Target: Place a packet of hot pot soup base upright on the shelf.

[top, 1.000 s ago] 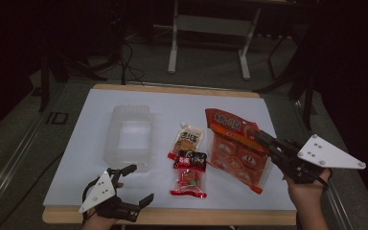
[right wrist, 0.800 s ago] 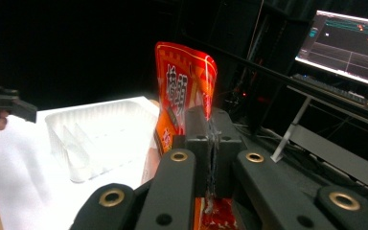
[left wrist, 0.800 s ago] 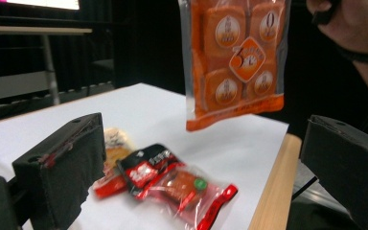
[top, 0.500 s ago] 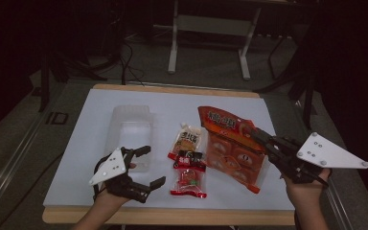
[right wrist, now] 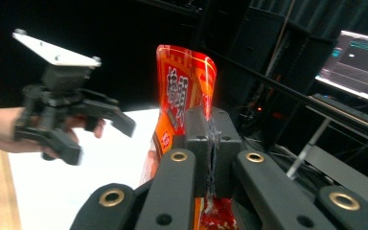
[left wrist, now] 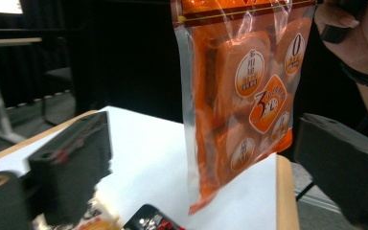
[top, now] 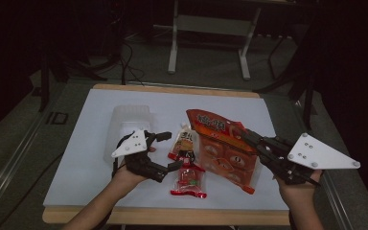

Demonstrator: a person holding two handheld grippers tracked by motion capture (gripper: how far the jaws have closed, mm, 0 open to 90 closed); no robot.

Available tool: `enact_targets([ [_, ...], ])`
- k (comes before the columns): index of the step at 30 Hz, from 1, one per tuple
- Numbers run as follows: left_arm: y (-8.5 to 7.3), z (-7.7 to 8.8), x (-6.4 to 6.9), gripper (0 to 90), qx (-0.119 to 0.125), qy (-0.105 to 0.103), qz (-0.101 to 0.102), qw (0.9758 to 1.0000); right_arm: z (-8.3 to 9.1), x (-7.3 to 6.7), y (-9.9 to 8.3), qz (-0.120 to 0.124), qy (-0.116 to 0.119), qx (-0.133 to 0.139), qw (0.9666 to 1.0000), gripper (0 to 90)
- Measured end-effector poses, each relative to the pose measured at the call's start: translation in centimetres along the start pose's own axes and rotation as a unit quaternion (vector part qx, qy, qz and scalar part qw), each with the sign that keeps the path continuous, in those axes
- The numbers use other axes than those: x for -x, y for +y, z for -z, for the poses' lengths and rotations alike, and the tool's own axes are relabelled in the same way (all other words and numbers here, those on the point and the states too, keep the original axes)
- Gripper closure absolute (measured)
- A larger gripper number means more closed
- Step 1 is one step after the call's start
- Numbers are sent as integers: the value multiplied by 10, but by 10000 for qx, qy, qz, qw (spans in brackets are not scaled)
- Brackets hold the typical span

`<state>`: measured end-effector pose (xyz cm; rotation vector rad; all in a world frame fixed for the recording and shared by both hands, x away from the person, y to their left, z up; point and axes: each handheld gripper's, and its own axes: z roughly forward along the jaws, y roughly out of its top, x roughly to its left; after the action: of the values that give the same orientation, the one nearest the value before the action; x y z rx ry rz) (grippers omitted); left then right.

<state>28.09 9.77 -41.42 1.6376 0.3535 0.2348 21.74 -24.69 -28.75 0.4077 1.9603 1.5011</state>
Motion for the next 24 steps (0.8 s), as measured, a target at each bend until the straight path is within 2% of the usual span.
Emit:
enact_targets([
  [4,3,-10,-5,94,-58,-372,62,9993,-4,-4,2,-1,110,58,9999,890],
  [7,5,-17,-8,106,-61,-460,109,9989,-7,-8,5,52,177,61,9998,890],
  [10,9,-22,-12,118,-5,-675,178,9976,-10,-10,6,43,242,67,9997,890],
  [11,9,-22,-12,118,-5,-675,178,9976,-10,-10,6,12,283,78,9996,890],
  [12,10,-25,-13,118,-14,-821,208,9964,-11,-10,5,-21,316,104,9994,890],
  [14,11,-28,-14,129,-10,-898,242,9957,-11,-10,6,-32,337,117,9994,890],
  [15,11,-32,-14,129,-51,-1037,215,9944,-12,-10,6,-50,354,127,9993,890],
  [17,11,-34,-14,189,4,-1069,123,9942,-13,-11,6,-51,394,138,9991,890],
  [21,10,-40,-12,334,97,-1344,97,9908,-14,-13,6,-55,454,106,9989,890],
  [24,10,-45,-10,429,-16,-1479,33,9890,-14,-14,4,-37,470,60,9989,890],
])
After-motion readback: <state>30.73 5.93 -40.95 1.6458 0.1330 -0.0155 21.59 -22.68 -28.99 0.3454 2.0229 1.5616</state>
